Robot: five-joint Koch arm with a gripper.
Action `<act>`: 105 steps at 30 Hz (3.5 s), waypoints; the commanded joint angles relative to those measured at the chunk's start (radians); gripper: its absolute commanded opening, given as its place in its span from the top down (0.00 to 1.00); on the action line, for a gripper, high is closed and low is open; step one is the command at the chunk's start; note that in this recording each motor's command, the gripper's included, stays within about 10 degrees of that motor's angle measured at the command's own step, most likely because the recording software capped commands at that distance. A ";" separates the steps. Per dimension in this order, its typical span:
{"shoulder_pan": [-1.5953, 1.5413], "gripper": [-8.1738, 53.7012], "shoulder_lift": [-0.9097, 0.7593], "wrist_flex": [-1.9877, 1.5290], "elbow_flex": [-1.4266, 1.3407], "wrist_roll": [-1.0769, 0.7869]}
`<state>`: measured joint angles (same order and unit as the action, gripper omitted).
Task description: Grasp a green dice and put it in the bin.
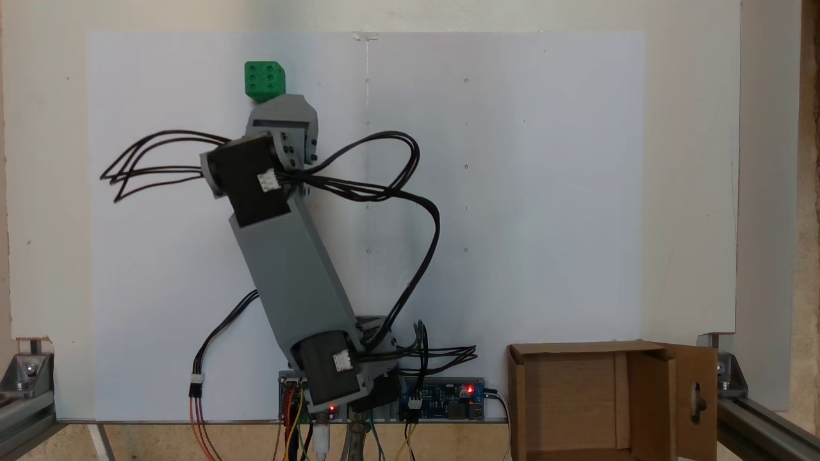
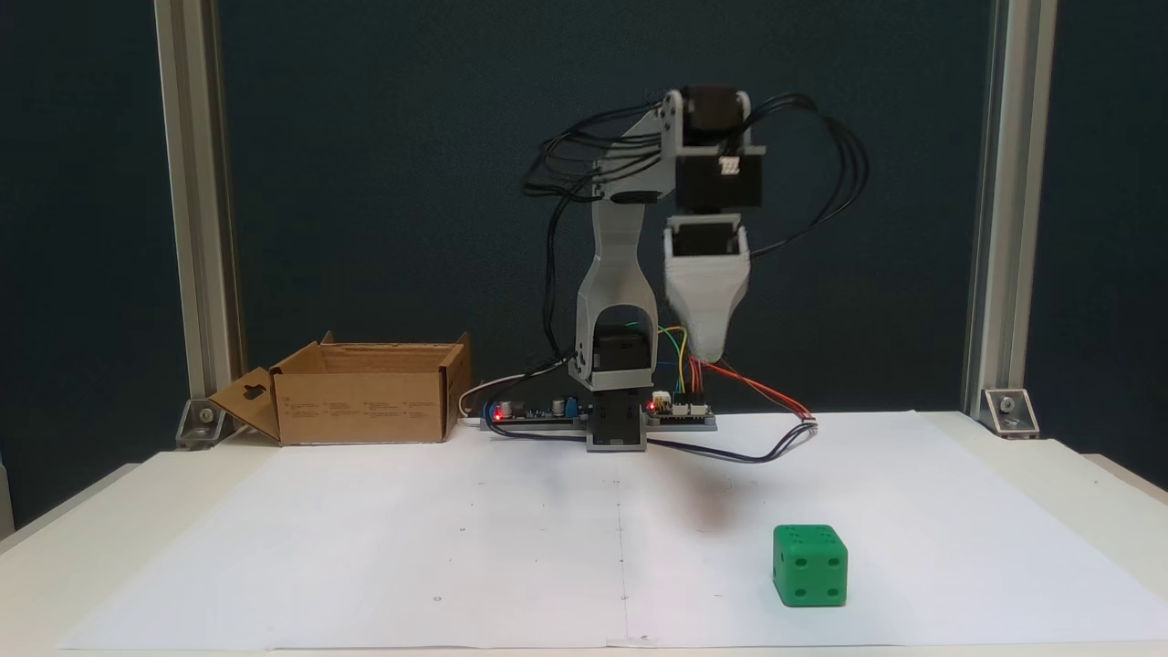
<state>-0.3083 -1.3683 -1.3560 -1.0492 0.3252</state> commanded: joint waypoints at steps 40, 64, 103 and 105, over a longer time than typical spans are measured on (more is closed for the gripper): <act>-0.051 0.16 0.554 -0.291 0.834 0.181; -0.054 0.16 0.618 -0.291 0.834 0.224; -0.092 0.17 0.769 -0.291 0.943 0.232; -0.094 0.17 0.779 -0.291 0.943 0.232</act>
<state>-0.3958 -0.5737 -1.4726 -0.1672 0.4878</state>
